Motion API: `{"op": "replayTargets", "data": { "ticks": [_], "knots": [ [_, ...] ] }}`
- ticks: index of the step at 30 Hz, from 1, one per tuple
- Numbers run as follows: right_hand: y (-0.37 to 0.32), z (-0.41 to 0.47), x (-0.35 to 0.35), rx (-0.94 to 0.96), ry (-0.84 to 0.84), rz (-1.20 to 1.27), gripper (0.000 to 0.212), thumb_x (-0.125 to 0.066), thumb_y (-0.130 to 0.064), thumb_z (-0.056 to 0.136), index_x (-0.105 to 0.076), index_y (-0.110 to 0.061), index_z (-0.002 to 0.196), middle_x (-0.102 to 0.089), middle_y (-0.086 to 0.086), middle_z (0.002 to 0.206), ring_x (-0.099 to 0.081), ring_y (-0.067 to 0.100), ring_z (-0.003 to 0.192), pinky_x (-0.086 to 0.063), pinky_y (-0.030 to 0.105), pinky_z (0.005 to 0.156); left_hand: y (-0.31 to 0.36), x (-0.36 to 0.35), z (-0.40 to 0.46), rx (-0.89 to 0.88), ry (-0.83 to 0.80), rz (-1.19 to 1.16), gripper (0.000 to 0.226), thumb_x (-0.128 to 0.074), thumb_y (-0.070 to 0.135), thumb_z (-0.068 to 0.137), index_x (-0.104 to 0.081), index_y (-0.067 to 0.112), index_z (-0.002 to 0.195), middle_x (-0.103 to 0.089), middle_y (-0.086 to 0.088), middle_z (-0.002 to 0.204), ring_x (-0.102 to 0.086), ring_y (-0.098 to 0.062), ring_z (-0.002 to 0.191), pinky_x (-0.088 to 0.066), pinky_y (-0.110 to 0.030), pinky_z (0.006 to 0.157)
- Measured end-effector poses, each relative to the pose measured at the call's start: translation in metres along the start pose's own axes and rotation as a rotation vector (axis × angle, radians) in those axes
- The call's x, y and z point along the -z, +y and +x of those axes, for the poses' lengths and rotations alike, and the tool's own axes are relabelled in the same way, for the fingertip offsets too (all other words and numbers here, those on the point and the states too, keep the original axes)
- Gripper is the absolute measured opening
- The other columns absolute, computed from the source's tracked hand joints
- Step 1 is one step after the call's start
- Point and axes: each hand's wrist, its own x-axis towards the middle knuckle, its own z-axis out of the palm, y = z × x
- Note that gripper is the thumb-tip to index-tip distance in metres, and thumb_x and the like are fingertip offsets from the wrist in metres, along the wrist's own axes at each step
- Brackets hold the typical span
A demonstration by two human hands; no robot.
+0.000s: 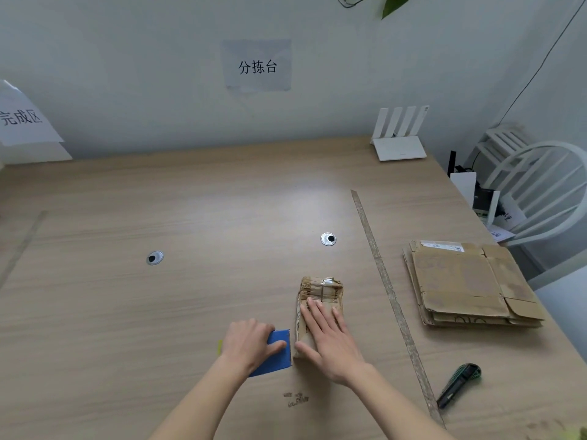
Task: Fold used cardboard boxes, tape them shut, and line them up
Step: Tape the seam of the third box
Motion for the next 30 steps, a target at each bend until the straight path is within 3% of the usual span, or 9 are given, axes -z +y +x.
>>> {"op": "replayTargets", "data": {
  "ticks": [3, 5, 11, 16, 18, 21, 24, 26, 30],
  "knots": [
    [-0.007, 0.001, -0.002, -0.083, -0.042, -0.026, 0.076, -0.022, -0.07, 0.099, -0.033, -0.021, 0.157, -0.027, -0.001, 0.165, -0.024, 0.017, 0.152, -0.011, 0.041, 0.117, 0.016, 0.009, 0.009, -0.02, -0.003, 0.097, 0.048, -0.042, 0.061, 0.093, -0.068, 0.021, 0.098, -0.07, -0.003, 0.095, -0.068, -0.026, 0.088, -0.036, -0.033, 0.062],
    [-0.007, 0.0, -0.004, -0.069, -0.034, 0.004, 0.077, -0.035, -0.068, 0.096, -0.035, -0.021, 0.156, -0.029, -0.002, 0.164, -0.031, 0.018, 0.15, -0.013, 0.042, 0.116, 0.016, 0.015, 0.012, -0.02, -0.048, 0.175, 0.041, -0.048, 0.052, 0.096, -0.07, 0.019, 0.103, -0.07, -0.004, 0.102, -0.068, -0.026, 0.094, -0.037, -0.033, 0.067],
    [-0.016, -0.002, -0.01, -0.115, 0.084, 0.051, 0.082, -0.052, -0.06, 0.079, -0.037, -0.029, 0.154, -0.029, -0.011, 0.164, -0.02, 0.009, 0.152, -0.005, 0.045, 0.12, -0.005, -0.003, 0.001, 0.059, 0.039, 0.114, 0.044, -0.041, 0.059, 0.095, -0.064, 0.022, 0.098, -0.07, -0.001, 0.092, -0.067, -0.025, 0.083, -0.034, -0.032, 0.058],
    [-0.042, 0.002, -0.015, -0.223, 0.174, 0.036, 0.09, -0.072, -0.04, 0.059, -0.049, -0.022, 0.144, -0.043, -0.004, 0.156, -0.032, 0.017, 0.147, -0.017, 0.052, 0.119, -0.012, -0.028, -0.006, 0.053, 0.201, 0.019, 0.042, -0.039, 0.065, 0.089, -0.063, 0.031, 0.093, -0.068, 0.001, 0.067, -0.066, -0.019, 0.058, -0.021, -0.026, 0.044],
    [-0.047, 0.003, -0.019, -0.23, 0.216, 0.027, 0.091, -0.076, -0.03, 0.058, -0.048, -0.019, 0.144, -0.043, -0.001, 0.155, -0.032, 0.02, 0.147, -0.02, 0.052, 0.118, -0.018, -0.043, -0.009, 0.082, 0.192, -0.09, 0.042, -0.038, 0.066, 0.082, -0.066, 0.034, 0.086, -0.056, 0.004, 0.046, -0.054, -0.018, 0.036, -0.018, -0.018, 0.041],
    [-0.044, 0.005, -0.024, -0.215, 0.229, 0.028, 0.088, -0.074, -0.039, 0.069, -0.043, -0.018, 0.148, -0.035, -0.002, 0.159, -0.029, 0.021, 0.15, -0.017, 0.051, 0.119, -0.025, -0.073, -0.016, 0.093, 0.266, -0.173, 0.041, -0.038, 0.065, 0.082, -0.057, 0.035, 0.102, -0.048, 0.005, 0.043, -0.047, -0.017, 0.032, -0.019, -0.017, 0.039],
    [-0.036, 0.003, -0.022, -0.123, 0.187, 0.077, 0.1, -0.052, -0.07, 0.081, -0.019, -0.02, 0.16, -0.005, -0.003, 0.169, 0.003, 0.017, 0.156, 0.006, 0.048, 0.123, -0.027, -0.1, -0.018, 0.086, 0.329, -0.208, 0.048, -0.038, 0.061, 0.083, -0.058, 0.032, 0.115, -0.043, 0.005, 0.045, -0.042, -0.018, 0.031, -0.01, -0.019, 0.042],
    [-0.028, 0.001, -0.01, -0.026, 0.094, 0.147, 0.101, -0.048, -0.073, 0.085, -0.003, -0.024, 0.162, 0.018, -0.007, 0.168, 0.022, 0.009, 0.152, 0.017, 0.042, 0.122, -0.027, -0.116, -0.017, 0.078, 0.337, -0.217, 0.054, -0.037, 0.059, 0.083, -0.067, 0.029, 0.118, -0.043, 0.003, 0.047, -0.041, -0.018, 0.031, -0.009, -0.02, 0.043],
    [-0.003, -0.003, -0.005, 0.132, 0.089, 0.059, 0.086, -0.051, -0.064, 0.094, -0.013, -0.027, 0.162, 0.005, -0.013, 0.169, 0.009, 0.005, 0.154, 0.003, 0.038, 0.126, -0.023, -0.13, -0.016, 0.089, 0.347, -0.185, 0.054, -0.047, 0.06, 0.083, -0.073, 0.026, 0.114, -0.043, 0.001, 0.049, -0.041, -0.02, 0.03, 0.002, -0.02, 0.049]
  ]
}}
